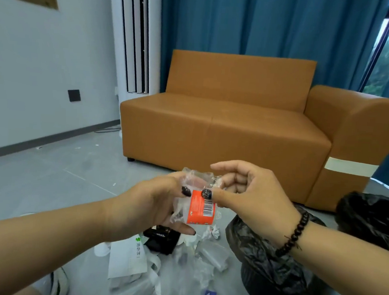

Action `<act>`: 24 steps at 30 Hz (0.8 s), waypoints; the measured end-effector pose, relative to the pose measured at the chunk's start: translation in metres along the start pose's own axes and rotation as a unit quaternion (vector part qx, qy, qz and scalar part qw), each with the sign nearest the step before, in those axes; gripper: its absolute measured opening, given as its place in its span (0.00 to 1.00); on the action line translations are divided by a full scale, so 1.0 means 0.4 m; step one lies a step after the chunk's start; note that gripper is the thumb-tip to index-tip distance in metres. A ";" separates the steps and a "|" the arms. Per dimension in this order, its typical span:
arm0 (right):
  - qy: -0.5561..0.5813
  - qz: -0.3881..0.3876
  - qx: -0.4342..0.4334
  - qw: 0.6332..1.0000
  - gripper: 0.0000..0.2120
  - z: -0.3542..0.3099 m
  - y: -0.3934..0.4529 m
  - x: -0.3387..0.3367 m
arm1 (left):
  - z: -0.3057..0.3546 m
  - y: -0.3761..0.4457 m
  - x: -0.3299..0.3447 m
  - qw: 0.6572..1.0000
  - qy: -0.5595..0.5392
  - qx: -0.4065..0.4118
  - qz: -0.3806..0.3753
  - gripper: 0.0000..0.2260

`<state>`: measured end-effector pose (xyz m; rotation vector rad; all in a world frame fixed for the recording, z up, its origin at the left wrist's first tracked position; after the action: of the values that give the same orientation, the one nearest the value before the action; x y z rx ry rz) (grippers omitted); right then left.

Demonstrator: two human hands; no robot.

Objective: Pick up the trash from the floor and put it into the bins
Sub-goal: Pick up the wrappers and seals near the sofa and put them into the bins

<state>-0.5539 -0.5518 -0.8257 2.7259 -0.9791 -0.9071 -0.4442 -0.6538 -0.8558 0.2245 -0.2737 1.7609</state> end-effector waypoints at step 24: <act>-0.156 0.010 -0.272 0.949 0.09 -0.043 -0.080 -0.039 | -0.080 -0.030 0.046 0.994 0.027 0.013 0.105 0.09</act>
<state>-0.5360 -0.5188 -0.8132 2.1465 -0.6593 -1.3906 -0.4361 -0.6246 -0.8801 0.1704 -0.2422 1.9771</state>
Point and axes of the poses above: each hand's wrist, its own y-axis towards the middle knuckle, its own x-axis out of the palm, z = x × y, the point moved 6 cm from there along y, towards the middle knuckle, and after that the axes turned 12 degrees about -y, right-handed, at the moved point
